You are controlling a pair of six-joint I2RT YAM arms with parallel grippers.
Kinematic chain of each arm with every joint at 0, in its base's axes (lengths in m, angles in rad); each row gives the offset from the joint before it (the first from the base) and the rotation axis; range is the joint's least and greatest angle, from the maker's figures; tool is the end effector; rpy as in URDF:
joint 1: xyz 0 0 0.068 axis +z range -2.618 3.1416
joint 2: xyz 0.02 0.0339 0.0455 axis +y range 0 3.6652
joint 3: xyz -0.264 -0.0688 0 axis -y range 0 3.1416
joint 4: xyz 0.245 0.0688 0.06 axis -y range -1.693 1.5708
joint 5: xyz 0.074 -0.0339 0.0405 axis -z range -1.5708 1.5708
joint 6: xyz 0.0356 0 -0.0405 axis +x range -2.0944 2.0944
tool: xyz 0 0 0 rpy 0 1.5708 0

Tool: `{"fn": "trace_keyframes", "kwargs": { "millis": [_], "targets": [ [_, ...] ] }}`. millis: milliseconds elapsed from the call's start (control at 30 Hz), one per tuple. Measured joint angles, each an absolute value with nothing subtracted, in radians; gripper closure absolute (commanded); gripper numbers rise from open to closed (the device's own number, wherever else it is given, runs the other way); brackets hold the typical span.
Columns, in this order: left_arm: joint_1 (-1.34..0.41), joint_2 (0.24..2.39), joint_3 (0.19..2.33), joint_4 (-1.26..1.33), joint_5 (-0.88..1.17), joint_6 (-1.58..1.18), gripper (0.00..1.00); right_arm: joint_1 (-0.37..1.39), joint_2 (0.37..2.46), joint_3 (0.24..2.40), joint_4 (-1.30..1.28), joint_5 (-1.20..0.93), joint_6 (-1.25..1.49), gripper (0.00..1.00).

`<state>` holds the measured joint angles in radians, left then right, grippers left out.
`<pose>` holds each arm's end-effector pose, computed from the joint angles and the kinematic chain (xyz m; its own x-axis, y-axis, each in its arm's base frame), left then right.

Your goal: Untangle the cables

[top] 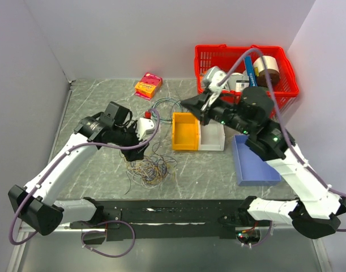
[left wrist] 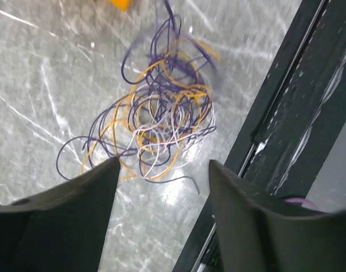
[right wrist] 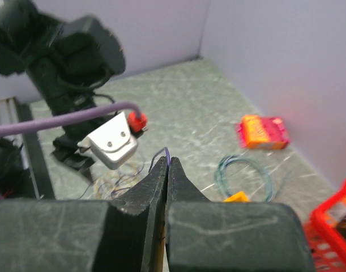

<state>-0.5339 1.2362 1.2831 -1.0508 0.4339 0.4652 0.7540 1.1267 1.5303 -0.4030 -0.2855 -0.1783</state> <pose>0.1924 -0.1311 0.3446 -0.3547 0.6825 -0.6390 0.9121 0.4028 -0.0761 0.1509 0.1555 0.5034 0.1533 -0.0895 -0.9841 -0.8484 0.4987 -0.1775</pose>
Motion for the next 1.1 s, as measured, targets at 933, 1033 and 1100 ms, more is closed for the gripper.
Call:
{"fn": "trace_keyframes", "kwargs": {
  "millis": [933,1033,1100],
  "targets": [
    [-0.584,1.378,1.419,-0.622,0.935,0.271,0.1,0.754,1.344,2.204,-0.506,-0.225,-0.256,1.0],
    [-0.602,1.39,1.444,-0.57,0.921,0.223,0.16,0.754,1.348,2.192,-0.509,-0.224,-0.256,1.0],
    [-0.621,1.398,1.447,-0.527,0.905,0.19,0.21,0.754,1.351,2.188,-0.511,-0.224,-0.256,1.0]
  ]
}}
